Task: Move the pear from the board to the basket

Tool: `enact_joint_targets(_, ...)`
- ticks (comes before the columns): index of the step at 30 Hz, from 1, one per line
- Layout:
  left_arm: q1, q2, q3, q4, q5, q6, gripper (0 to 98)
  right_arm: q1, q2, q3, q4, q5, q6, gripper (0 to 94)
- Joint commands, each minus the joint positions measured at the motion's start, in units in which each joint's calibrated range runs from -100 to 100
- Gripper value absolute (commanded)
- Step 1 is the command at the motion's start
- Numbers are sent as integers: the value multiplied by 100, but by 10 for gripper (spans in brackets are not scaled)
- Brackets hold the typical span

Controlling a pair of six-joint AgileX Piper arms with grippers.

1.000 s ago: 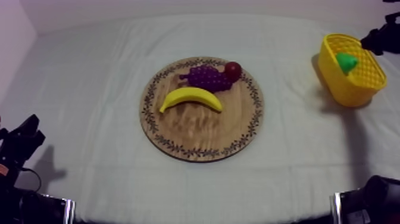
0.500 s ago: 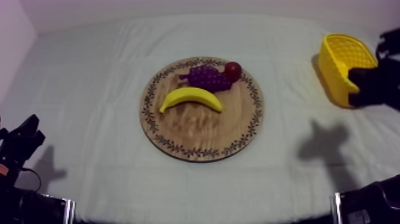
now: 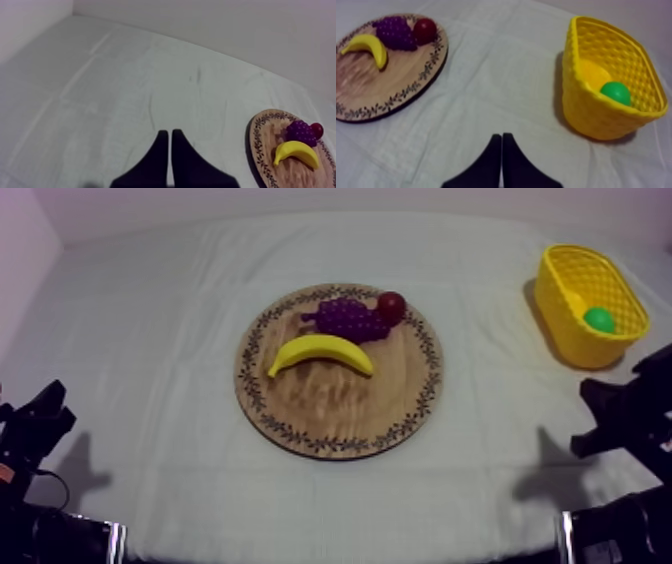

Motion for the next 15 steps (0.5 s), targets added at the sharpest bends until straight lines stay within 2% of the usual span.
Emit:
enact_joint_targets(1, 0, -2, -5, -1, 1, 2, 1, -31, -274, 139, 255, 93, -552, 2)
enact_joint_targets(4, 0, -2, -5, -1, 1, 1, 1, -47, -490, 196, 437, 56, -851, 2)
enact_joint_targets(6, 0, -2, -5, -1, 1, 0, 1, -34, -612, 226, 536, -67, -889, 4)
enact_joint_targets(12, 0, -2, -5, -1, 1, 3, 1, -21, -905, 251, 620, -147, -373, 3)
enact_joint_targets(15, 0, -2, -5, -1, 1, 2, 1, -76, -1067, 253, 628, -110, -252, 3)
